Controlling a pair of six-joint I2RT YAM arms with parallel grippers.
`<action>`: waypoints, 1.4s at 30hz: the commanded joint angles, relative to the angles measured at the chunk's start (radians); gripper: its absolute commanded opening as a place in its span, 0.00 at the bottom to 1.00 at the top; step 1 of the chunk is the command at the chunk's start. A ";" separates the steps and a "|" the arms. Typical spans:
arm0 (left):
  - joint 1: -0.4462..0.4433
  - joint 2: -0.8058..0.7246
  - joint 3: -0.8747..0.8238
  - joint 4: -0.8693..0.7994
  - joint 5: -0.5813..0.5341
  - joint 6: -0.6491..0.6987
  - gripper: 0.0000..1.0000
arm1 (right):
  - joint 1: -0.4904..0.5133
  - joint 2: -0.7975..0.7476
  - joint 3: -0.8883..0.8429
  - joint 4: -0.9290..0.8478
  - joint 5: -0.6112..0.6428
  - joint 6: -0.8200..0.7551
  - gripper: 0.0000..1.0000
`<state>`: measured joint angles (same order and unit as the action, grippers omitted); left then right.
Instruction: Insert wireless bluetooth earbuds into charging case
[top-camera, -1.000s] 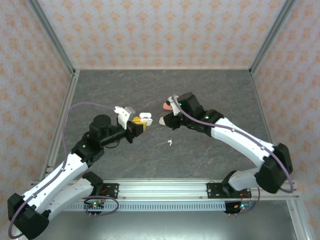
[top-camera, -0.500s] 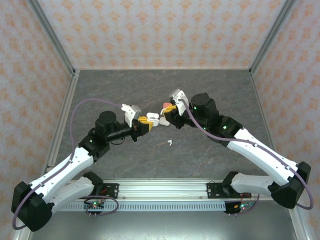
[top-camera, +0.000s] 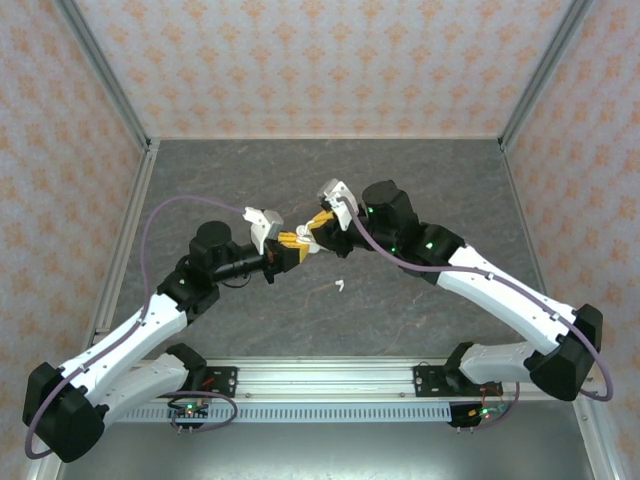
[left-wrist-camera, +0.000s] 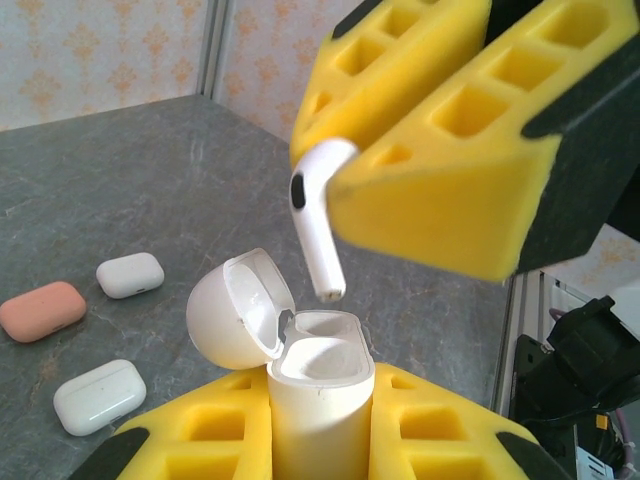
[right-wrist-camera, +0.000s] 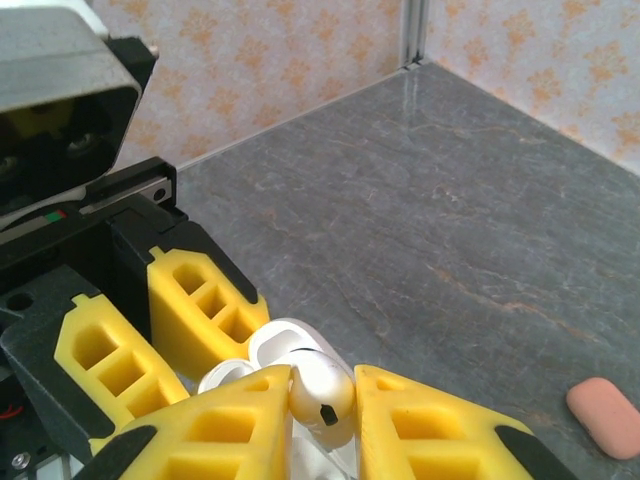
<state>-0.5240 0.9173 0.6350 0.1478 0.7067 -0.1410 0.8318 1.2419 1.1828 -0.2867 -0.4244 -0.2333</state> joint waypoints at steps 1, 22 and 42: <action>-0.005 -0.004 0.034 0.049 0.030 -0.002 0.00 | 0.010 0.011 0.038 0.028 -0.038 -0.005 0.21; -0.007 -0.012 0.035 0.052 0.035 0.002 0.00 | 0.012 0.061 0.077 -0.111 -0.133 -0.020 0.22; -0.007 -0.032 0.023 0.074 0.030 0.008 0.00 | -0.081 0.078 0.228 -0.172 -0.228 0.097 0.46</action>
<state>-0.5240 0.9054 0.6384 0.1555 0.7292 -0.1402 0.7715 1.3342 1.3617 -0.4500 -0.6373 -0.1806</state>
